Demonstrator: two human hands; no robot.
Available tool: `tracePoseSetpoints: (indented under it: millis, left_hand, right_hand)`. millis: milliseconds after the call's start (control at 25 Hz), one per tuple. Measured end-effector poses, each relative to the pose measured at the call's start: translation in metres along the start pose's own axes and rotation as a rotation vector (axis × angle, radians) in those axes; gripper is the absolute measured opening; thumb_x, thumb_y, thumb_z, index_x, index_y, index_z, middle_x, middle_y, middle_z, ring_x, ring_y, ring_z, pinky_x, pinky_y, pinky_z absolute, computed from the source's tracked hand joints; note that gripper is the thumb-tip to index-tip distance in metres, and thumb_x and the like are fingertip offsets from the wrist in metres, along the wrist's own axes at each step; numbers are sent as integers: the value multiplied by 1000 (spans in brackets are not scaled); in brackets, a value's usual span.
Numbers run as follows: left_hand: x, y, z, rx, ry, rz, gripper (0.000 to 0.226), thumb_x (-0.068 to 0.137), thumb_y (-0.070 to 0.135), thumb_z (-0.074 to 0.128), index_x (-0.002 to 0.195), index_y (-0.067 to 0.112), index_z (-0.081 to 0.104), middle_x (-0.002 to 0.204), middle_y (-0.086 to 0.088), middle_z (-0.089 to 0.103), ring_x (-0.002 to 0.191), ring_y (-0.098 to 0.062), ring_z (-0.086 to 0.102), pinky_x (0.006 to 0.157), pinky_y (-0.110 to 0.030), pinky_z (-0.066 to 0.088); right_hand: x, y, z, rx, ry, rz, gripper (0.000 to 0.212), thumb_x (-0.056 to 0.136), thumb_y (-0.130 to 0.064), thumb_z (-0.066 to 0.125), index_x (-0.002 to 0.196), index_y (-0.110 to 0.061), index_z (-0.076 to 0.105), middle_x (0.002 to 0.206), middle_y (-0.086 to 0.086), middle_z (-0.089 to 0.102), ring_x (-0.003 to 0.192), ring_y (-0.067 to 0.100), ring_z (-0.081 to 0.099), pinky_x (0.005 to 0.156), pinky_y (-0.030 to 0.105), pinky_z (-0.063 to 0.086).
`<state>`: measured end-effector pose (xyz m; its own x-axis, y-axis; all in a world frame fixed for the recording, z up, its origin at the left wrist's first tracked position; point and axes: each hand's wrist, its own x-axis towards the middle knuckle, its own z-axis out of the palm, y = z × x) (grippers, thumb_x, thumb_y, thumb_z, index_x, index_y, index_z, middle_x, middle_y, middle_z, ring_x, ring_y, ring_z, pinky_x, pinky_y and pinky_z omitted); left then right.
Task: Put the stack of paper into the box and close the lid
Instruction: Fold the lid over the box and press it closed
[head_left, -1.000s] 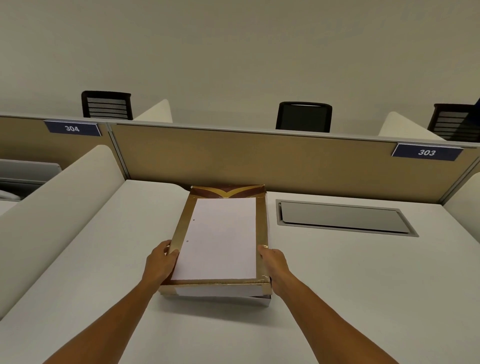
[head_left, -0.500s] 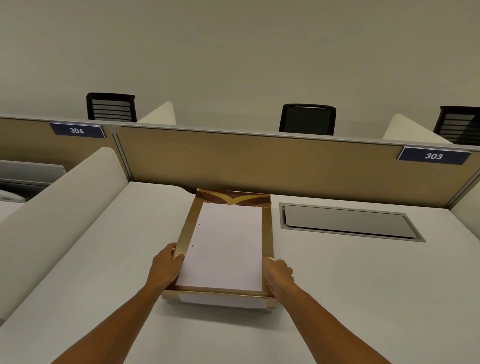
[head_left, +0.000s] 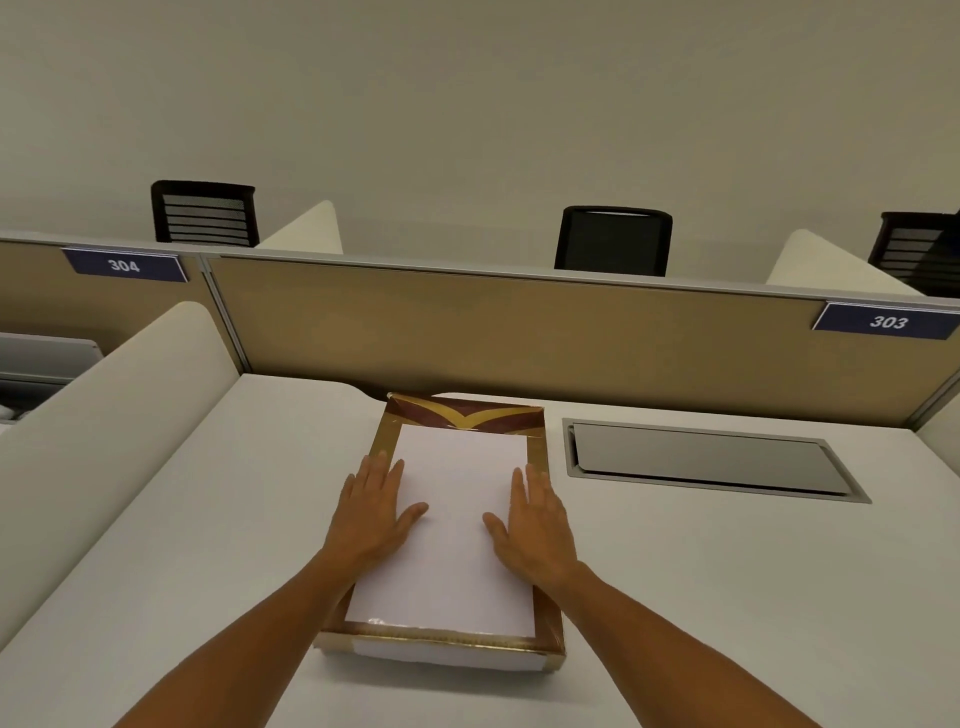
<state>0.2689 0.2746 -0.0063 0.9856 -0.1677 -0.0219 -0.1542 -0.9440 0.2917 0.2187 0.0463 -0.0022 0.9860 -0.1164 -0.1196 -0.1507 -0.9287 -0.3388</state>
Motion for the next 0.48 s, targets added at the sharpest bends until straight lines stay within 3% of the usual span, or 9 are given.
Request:
tracePoseSetpoints:
  millis: [80, 160, 320, 480]
  left_hand:
    - [9, 0, 4, 89, 22, 45, 101, 74, 84, 0, 154, 23, 13, 164, -7, 3, 151, -29, 1, 120, -48, 0]
    - [16, -4, 9, 116, 33, 75, 113, 64, 87, -13, 154, 24, 12, 164, -7, 2, 151, -30, 0, 119, -49, -3]
    - [20, -11, 21, 129, 16, 85, 110, 66, 87, -13, 154, 26, 8, 164, -6, 2, 151, -29, 2, 119, -48, -2]
    - [19, -13, 29, 141, 15, 77, 109, 66, 86, -15, 154, 26, 7, 164, -7, 1, 151, -29, 1, 120, -46, -1]
  right_hand:
    - [9, -1, 6, -70, 3, -34, 93, 87, -76, 8, 160, -21, 0, 169, 3, -7, 156, 29, -6, 125, 45, 2]
    - [15, 0, 14, -97, 17, -43, 105, 74, -81, -9, 160, -21, 0, 169, 2, -7, 156, 28, -8, 125, 44, -2]
    - [20, 2, 31, -135, 43, -23, 92, 86, -78, 9, 161, -23, 0, 169, 1, -7, 156, 26, -7, 124, 44, -6]
    - [18, 4, 37, -146, 40, -10, 91, 87, -77, 10, 160, -25, -2, 169, -1, -9, 156, 25, -8, 122, 41, -10]
